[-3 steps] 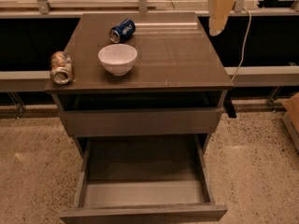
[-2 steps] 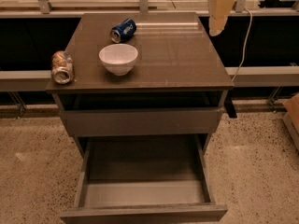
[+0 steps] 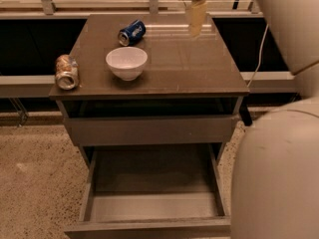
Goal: Place pepsi can into middle drawer
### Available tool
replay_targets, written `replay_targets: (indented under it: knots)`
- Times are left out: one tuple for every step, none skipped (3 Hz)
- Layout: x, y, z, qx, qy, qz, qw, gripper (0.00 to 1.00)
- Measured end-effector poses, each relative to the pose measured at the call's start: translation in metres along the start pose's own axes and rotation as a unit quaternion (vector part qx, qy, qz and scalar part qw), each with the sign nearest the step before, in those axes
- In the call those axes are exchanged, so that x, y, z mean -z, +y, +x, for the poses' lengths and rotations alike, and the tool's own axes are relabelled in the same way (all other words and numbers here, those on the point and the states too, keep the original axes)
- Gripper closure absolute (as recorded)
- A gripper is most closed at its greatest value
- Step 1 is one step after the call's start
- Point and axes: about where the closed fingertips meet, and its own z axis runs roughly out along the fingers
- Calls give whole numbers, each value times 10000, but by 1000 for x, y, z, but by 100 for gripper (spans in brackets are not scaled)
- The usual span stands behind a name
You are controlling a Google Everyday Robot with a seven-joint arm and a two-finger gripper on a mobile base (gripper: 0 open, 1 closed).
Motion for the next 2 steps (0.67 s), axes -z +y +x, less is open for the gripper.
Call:
replay_targets:
  knots:
    - [-51,-19,-5,313,-302,118,9990,0]
    - [-96,-40,-15,883,-243,215,9956,0]
